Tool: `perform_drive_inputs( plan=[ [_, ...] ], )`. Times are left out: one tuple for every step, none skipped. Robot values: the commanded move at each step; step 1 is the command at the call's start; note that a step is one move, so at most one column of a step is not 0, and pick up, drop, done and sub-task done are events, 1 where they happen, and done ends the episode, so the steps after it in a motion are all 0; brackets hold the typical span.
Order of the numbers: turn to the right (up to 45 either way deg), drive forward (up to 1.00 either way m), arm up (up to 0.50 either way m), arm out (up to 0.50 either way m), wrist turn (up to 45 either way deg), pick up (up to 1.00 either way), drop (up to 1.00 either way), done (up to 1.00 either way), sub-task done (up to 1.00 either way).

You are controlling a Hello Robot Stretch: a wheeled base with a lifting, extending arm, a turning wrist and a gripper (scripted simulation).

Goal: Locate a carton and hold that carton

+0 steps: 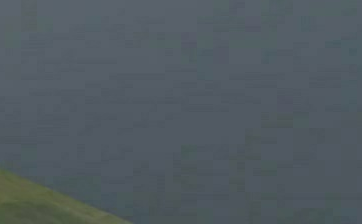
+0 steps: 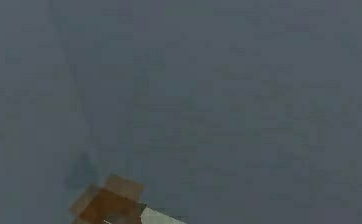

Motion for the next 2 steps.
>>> perform_drive_inputs(
  plan=[
    [-18.0,0.0,0.0,0.0,0.0,0.0,0.0,0.0,0.0],
    [0.0,0.0,0.38,0.0,0.0,0.0,0.0,0.0,0.0]
  ],
)
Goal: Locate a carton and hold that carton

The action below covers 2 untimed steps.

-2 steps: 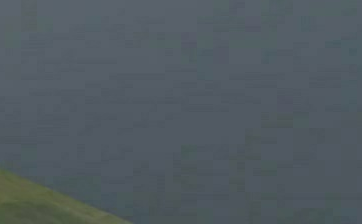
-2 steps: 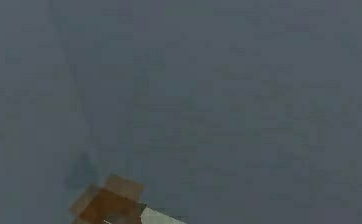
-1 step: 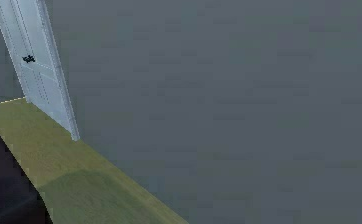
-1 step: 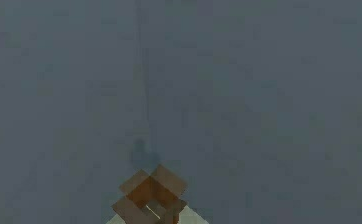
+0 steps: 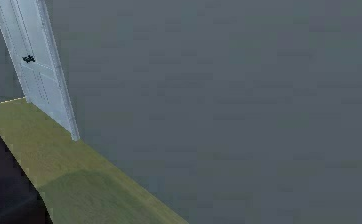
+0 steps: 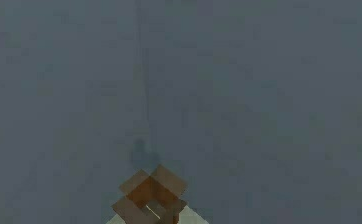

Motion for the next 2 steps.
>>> perform_drive_inputs(
  plan=[
    [0.0,0.0,0.0,0.36,0.0,0.0,0.0,0.0,0.0],
    [0.0,0.0,0.0,0.0,45.0,0.0,0.0,0.0,0.0]
  ],
)
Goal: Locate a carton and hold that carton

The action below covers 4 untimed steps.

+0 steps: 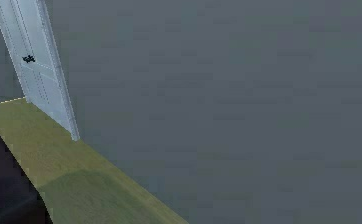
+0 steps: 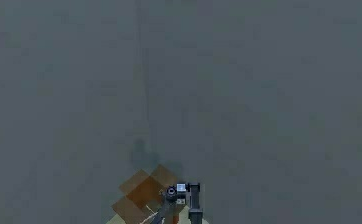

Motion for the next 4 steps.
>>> perform_drive_inputs(
  plan=[
    [0.0,0.0,0.0,0.0,45.0,0.0,0.0,0.0,0.0],
    [0.0,0.0,0.0,0.0,21.0,0.0,0.0,0.0,0.0],
    [0.0,0.0,-0.3,0.0,0.0,0.0,0.0,0.0,0.0],
    [0.0,0.0,0.0,0.0,0.0,1.0,0.0,0.0,0.0]
  ],
)
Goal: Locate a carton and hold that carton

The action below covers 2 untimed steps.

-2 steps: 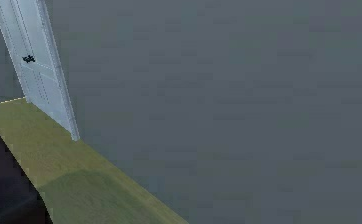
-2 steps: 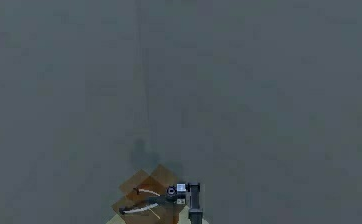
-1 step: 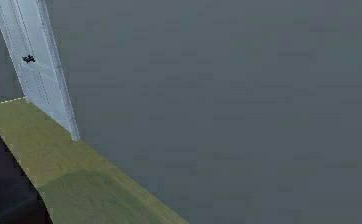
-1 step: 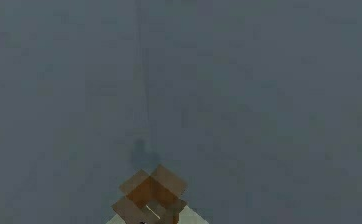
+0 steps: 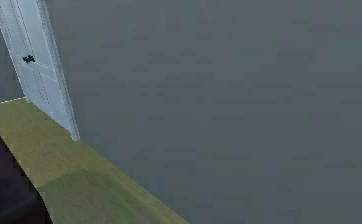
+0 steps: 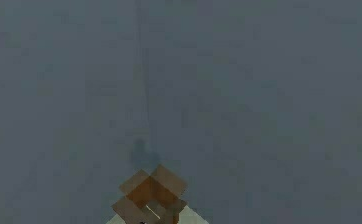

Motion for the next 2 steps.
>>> perform_drive_inputs(
  plan=[
    [0.0,0.0,0.1,0.0,0.0,0.0,0.0,0.0,0.0],
    [0.0,0.0,0.0,0.0,0.0,0.0,0.0,1.0,0.0]
  ],
)
